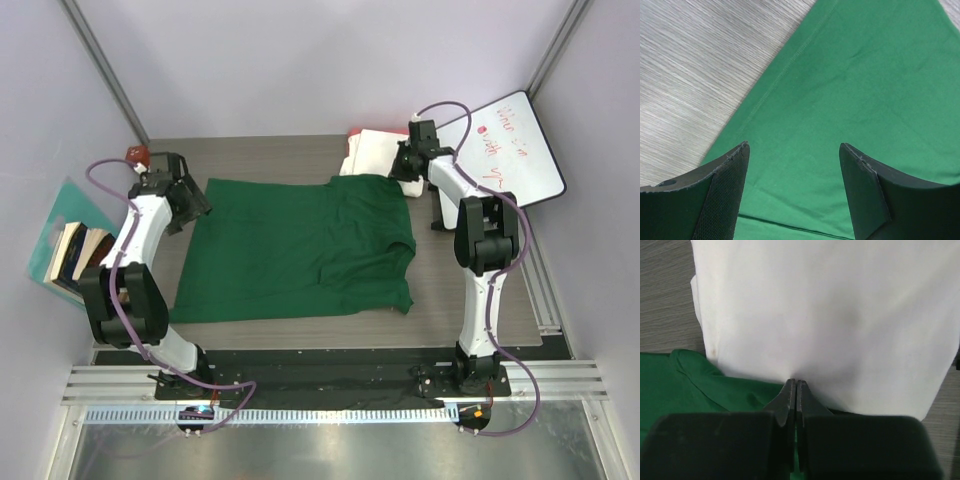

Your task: Fold and stack the t-shirts

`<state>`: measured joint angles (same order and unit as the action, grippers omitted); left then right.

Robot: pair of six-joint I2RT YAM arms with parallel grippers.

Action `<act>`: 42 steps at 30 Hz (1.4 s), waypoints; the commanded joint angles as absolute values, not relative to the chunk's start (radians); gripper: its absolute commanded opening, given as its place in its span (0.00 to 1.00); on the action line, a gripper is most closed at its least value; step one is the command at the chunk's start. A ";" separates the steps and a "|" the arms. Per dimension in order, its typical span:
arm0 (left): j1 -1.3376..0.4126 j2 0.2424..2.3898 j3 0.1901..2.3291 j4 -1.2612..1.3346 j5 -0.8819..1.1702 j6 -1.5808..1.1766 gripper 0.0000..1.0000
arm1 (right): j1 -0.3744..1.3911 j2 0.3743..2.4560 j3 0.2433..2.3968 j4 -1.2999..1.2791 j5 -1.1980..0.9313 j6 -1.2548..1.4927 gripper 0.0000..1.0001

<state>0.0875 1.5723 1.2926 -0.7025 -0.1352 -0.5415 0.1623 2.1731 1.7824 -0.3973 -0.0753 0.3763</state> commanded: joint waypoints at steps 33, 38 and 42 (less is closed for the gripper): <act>0.091 1.586 1.285 -0.670 -0.086 -0.529 0.72 | 0.407 1.714 1.197 -0.313 -0.054 0.336 0.51; 0.092 1.586 1.285 -0.673 -0.086 -0.528 0.72 | 0.403 1.652 1.195 -0.276 0.064 0.337 0.49; 0.092 1.591 1.285 -0.672 -0.083 -0.528 0.71 | 0.384 1.686 1.224 -0.270 0.098 0.354 0.52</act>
